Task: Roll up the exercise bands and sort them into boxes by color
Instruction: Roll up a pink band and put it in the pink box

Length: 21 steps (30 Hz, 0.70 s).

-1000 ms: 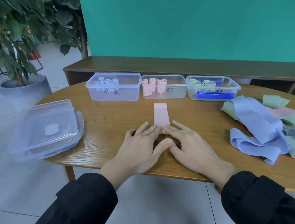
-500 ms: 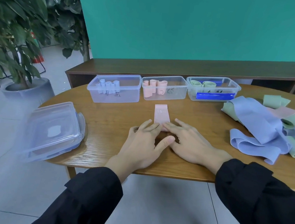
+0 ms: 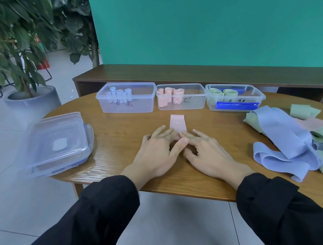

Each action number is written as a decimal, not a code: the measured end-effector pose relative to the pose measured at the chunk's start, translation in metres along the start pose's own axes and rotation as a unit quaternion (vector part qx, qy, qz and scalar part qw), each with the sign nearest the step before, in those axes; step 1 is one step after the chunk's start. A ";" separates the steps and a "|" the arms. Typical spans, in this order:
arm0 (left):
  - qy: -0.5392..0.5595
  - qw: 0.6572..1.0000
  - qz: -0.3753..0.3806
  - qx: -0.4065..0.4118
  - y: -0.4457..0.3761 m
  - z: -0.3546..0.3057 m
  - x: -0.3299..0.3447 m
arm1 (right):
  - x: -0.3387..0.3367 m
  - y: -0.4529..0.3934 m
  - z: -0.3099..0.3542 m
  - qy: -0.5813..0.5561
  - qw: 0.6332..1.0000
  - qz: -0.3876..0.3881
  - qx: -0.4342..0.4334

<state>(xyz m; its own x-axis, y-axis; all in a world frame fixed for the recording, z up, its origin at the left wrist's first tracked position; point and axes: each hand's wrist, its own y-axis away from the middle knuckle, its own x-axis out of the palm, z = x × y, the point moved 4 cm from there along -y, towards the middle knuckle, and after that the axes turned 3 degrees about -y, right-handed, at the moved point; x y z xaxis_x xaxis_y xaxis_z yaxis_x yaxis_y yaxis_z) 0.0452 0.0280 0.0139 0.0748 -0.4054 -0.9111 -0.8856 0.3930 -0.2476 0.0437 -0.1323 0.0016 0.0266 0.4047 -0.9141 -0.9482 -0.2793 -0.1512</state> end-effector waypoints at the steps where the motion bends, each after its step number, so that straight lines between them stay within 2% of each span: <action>1: -0.004 1.000 -0.007 0.003 0.001 0.000 0.000 | -0.001 -0.002 -0.001 0.004 1.000 0.001 0.002; 6: -0.040 0.999 0.022 0.000 -0.004 0.001 0.007 | -0.005 -0.009 0.001 0.003 1.000 0.002 -0.007; 11: -0.049 0.998 0.031 -0.008 -0.010 0.004 0.010 | -0.013 -0.003 0.008 -0.018 0.997 -0.065 -0.024; 15: -0.025 0.999 0.021 -0.005 -0.018 0.007 0.014 | -0.008 -0.007 0.004 -0.013 0.999 -0.033 -0.012; 19: -0.006 1.000 -0.026 -0.002 -0.022 0.012 0.014 | -0.003 -0.016 -0.005 -0.001 1.000 -0.011 0.004; 21: -0.010 1.000 -0.017 -0.005 -0.022 0.011 0.015 | -0.004 -0.019 -0.006 0.002 1.000 -0.004 0.005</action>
<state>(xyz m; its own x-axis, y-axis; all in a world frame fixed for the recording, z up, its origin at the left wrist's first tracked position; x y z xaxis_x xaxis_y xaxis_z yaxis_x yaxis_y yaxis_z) 0.0714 0.0226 0.0024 0.1133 -0.4024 -0.9084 -0.8870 0.3709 -0.2749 0.0630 -0.1335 0.0057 0.0354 0.4033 -0.9144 -0.9513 -0.2668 -0.1545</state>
